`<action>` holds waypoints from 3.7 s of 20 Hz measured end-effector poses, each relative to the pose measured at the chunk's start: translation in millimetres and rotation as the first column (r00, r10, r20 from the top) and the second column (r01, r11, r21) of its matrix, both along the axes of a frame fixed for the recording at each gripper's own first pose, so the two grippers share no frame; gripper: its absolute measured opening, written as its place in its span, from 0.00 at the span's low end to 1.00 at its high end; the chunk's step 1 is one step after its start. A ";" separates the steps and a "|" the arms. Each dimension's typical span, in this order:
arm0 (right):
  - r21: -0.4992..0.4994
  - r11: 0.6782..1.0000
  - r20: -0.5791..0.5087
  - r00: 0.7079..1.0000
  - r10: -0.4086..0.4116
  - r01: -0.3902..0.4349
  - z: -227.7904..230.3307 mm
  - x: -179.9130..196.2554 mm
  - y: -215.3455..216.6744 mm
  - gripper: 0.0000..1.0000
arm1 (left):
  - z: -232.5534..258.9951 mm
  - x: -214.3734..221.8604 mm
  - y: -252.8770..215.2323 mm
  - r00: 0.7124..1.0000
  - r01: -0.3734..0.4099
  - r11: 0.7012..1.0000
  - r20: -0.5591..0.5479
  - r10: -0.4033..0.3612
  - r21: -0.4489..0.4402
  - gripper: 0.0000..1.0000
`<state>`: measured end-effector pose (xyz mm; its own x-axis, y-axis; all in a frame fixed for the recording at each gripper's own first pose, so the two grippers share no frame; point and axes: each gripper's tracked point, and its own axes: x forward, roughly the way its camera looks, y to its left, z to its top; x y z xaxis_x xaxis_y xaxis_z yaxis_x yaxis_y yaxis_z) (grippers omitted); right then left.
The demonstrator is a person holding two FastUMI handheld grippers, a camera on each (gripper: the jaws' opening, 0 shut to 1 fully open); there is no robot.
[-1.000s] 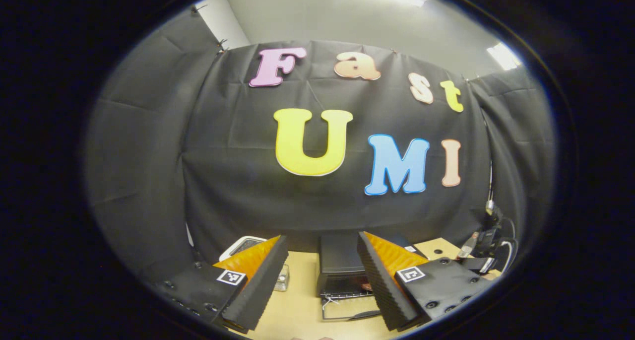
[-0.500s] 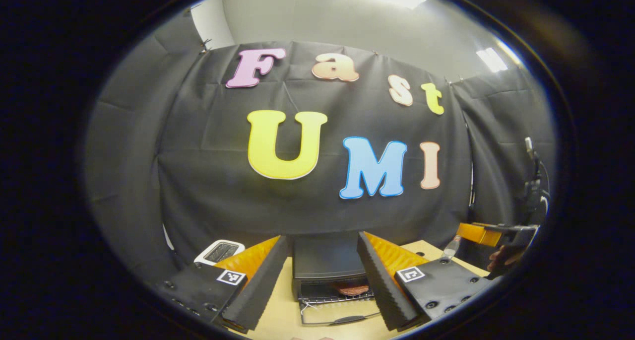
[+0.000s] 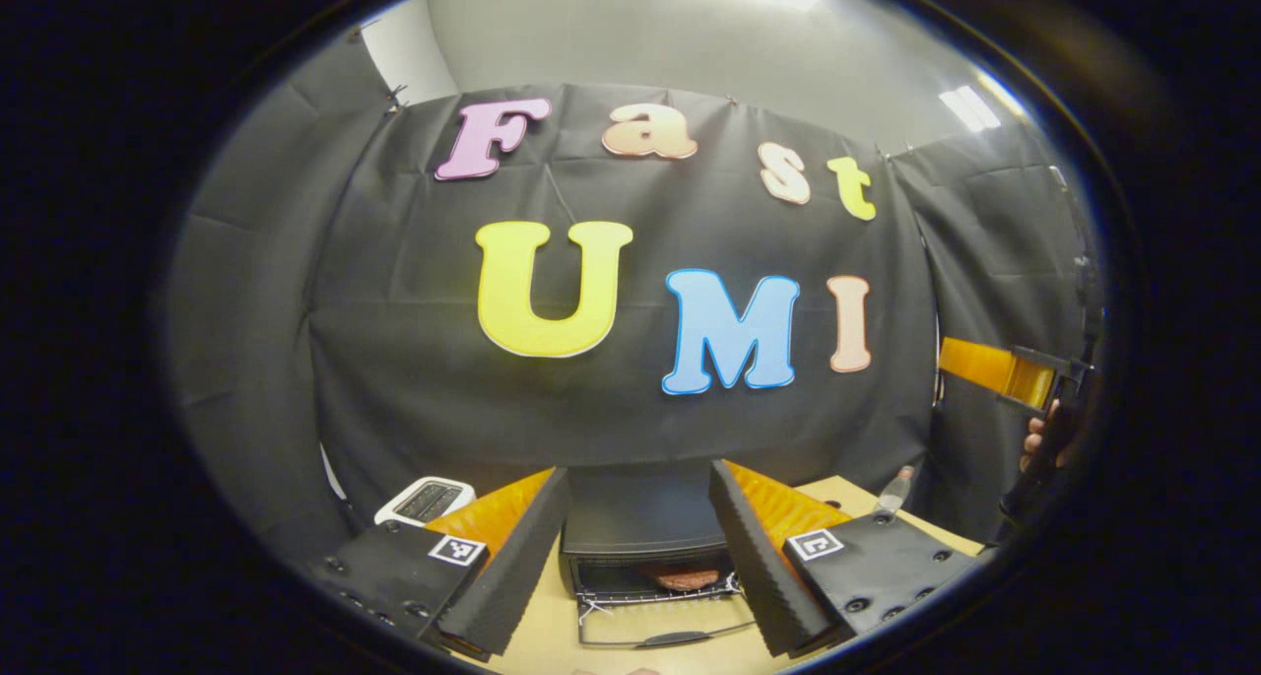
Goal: Open the electric oven with the left hand, put the food in, and close the electric oven.
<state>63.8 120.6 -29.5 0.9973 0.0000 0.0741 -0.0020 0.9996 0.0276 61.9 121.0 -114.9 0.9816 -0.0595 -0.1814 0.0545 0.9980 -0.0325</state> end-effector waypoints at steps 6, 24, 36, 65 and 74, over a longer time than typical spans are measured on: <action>-0.012 0.999 -0.016 0.999 0.035 -0.036 -0.4 11.8 -14.3 0.98 | 20.6 10.5 -24.7 0.998 -0.006 1.000 0.058 0.006 0.004 0.99; 0.062 0.998 -0.168 0.986 0.001 0.010 -54.0 31.9 -88.1 0.98 | -262.3 -15.3 -68.7 0.827 0.059 0.998 -0.559 -0.066 -0.031 0.92; 0.032 0.997 -0.219 0.973 -0.066 0.075 -76.2 36.2 -119.6 0.98 | -392.2 -59.9 -68.0 0.628 0.074 0.997 -0.777 -0.036 0.013 1.00; -0.024 0.991 -0.194 0.972 -0.131 0.128 -69.4 35.1 -127.1 0.98 | -445.5 -62.3 -64.8 0.416 0.045 0.999 -0.910 -0.003 0.017 0.96; -0.049 0.993 -0.169 0.979 -0.115 0.108 -61.0 32.8 -117.8 0.98 | -413.2 -60.4 -64.5 0.488 0.044 0.999 -0.872 -0.025 -0.004 0.96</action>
